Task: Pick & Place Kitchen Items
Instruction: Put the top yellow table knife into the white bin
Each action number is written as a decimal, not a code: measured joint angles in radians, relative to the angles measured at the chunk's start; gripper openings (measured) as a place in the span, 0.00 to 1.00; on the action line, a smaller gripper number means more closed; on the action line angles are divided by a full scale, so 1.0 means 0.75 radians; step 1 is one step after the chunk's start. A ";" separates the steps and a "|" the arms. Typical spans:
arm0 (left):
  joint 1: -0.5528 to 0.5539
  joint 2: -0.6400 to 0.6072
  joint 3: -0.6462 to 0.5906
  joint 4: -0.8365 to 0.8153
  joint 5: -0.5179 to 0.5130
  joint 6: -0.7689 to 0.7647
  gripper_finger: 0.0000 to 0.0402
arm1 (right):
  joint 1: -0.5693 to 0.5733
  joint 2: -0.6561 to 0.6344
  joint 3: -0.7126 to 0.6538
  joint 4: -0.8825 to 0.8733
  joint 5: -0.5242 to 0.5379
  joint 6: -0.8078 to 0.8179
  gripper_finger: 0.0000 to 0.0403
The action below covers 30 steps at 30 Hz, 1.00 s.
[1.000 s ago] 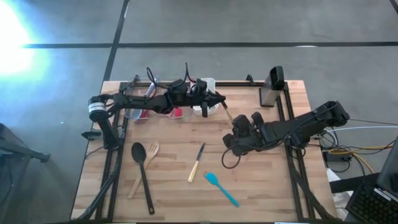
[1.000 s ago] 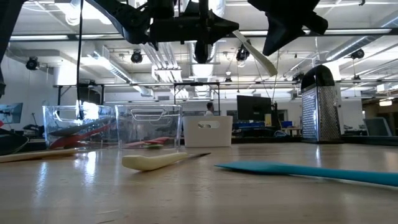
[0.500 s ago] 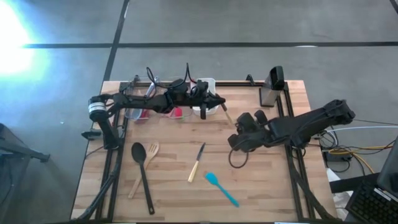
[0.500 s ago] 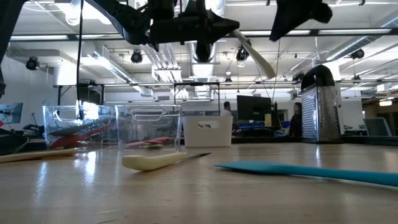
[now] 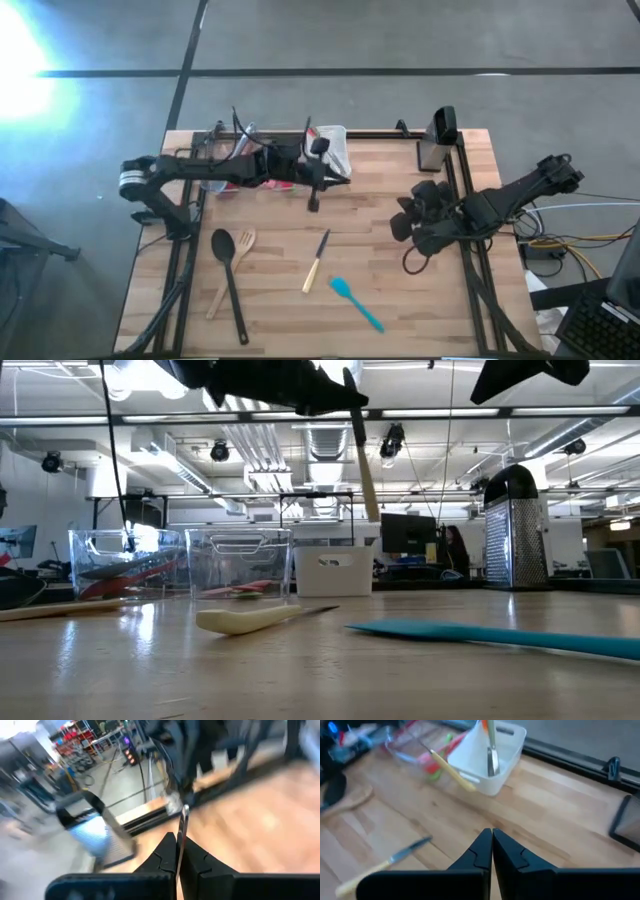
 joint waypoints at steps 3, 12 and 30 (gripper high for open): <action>-0.079 -0.023 -0.003 -0.095 -0.175 0.280 0.01 | 0.005 -0.020 -0.076 0.135 0.034 -0.010 0.02; -0.320 -0.027 -0.005 -0.195 -0.727 0.953 0.01 | 0.004 -0.151 -0.285 0.615 0.020 -0.247 0.02; -0.689 -0.027 -0.009 -0.202 -1.253 1.556 0.01 | -0.152 -0.373 -0.789 2.058 -0.276 -0.899 0.02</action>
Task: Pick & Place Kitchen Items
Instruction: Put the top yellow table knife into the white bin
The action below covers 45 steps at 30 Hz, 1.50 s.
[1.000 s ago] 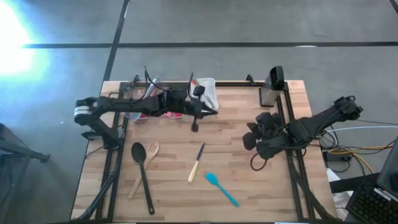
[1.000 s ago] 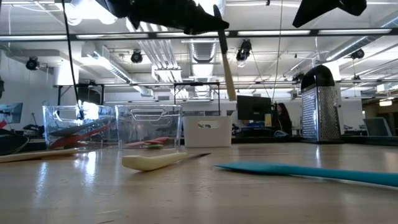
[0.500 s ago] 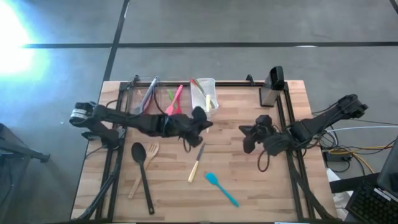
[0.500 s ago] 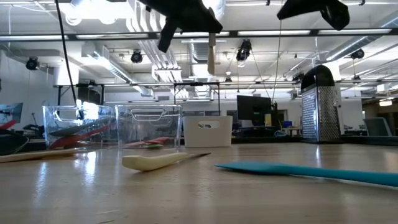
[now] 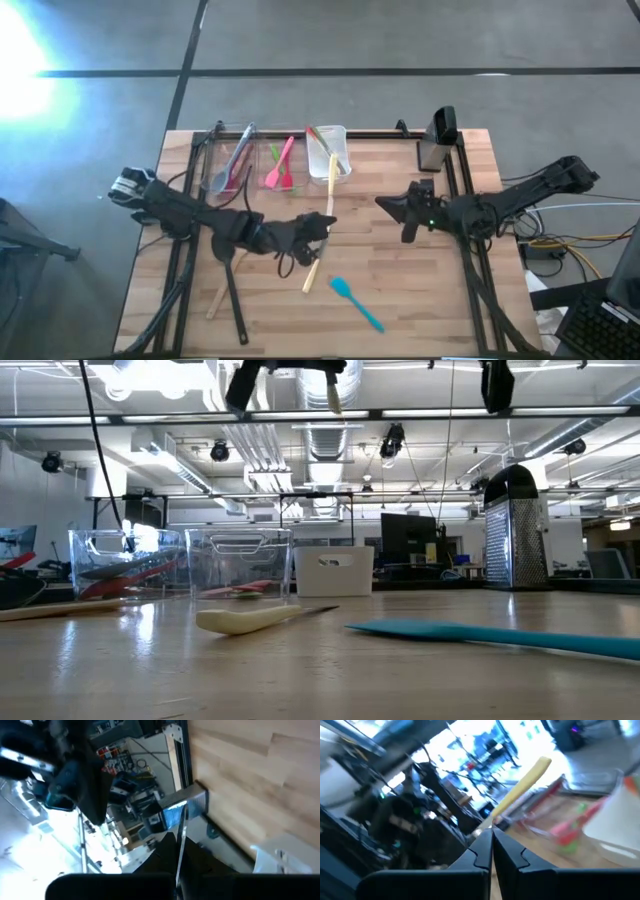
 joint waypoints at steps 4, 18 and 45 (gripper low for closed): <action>-0.056 0.000 0.000 0.000 -0.089 0.103 0.01 | -0.102 0.010 -0.041 0.168 -0.131 -0.042 0.03; -0.167 0.001 0.000 0.010 -0.138 0.451 0.01 | -0.291 0.047 0.028 0.179 -0.429 0.064 0.36; -0.165 0.034 0.000 0.140 -0.134 0.586 0.01 | -0.399 0.447 0.447 0.025 -0.559 -0.031 0.53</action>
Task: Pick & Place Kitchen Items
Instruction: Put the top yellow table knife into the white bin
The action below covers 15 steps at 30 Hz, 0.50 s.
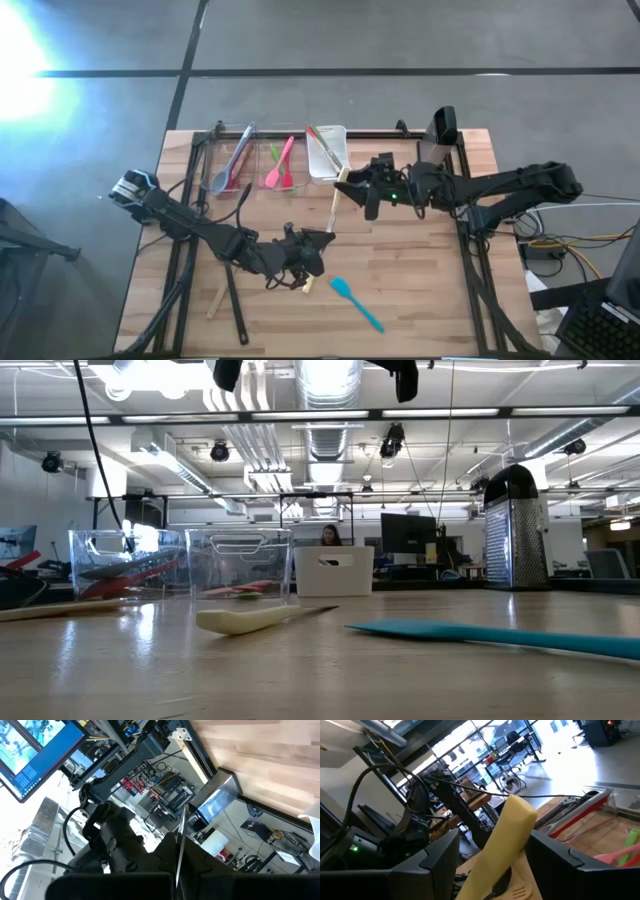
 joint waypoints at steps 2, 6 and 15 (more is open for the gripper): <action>0.000 0.000 0.000 -0.001 -0.001 0.000 0.01 | -0.005 0.013 0.011 -0.002 -0.011 -0.003 0.53; 0.000 0.000 0.000 -0.001 -0.030 -0.002 0.01 | -0.009 0.020 0.036 -0.037 -0.024 -0.011 0.49; -0.001 -0.001 0.000 -0.006 -0.025 0.011 0.01 | -0.014 0.019 0.083 -0.091 -0.041 -0.077 0.16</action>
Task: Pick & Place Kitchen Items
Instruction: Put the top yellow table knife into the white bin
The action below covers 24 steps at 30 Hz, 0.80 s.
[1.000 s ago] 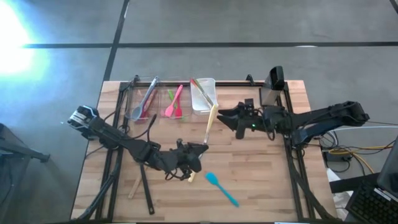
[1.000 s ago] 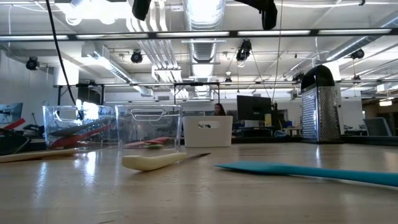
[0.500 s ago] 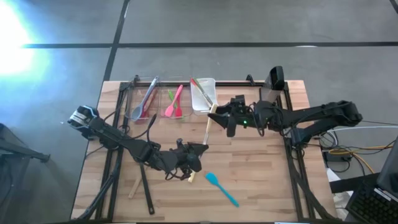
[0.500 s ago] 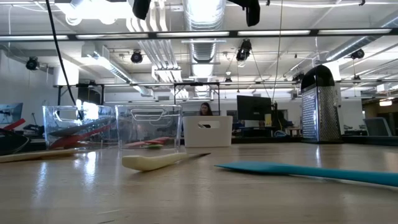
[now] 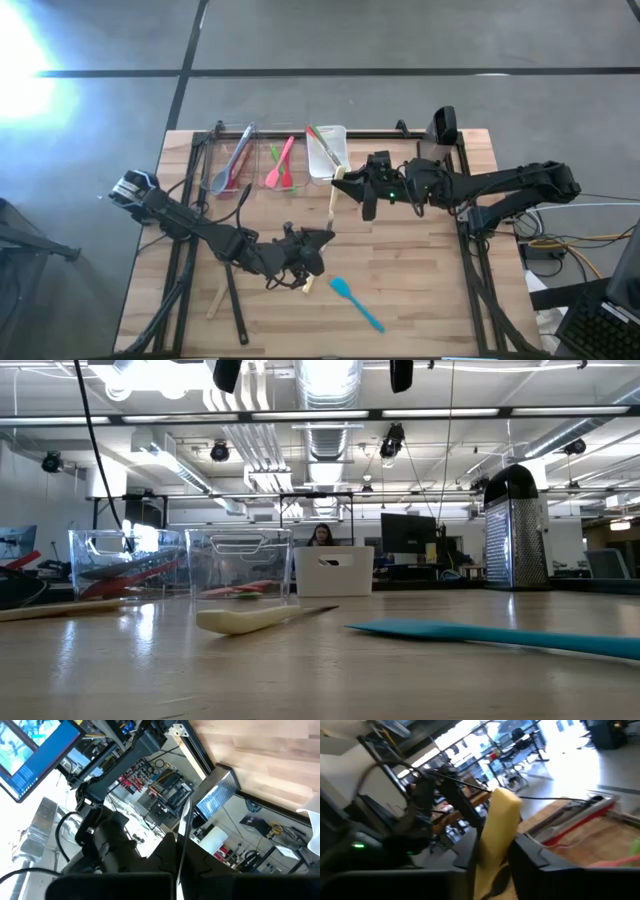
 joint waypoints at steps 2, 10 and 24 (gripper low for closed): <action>0.000 0.000 -0.002 -0.001 0.005 0.013 0.01 | -0.002 -0.001 0.001 -0.002 -0.015 -0.005 0.13; 0.000 0.001 -0.002 -0.006 0.011 0.013 0.01 | -0.001 -0.003 -0.001 -0.015 -0.013 -0.040 0.13; 0.001 0.002 -0.002 -0.054 0.015 -0.143 0.16 | -0.002 -0.010 -0.005 -0.058 0.006 -0.096 0.12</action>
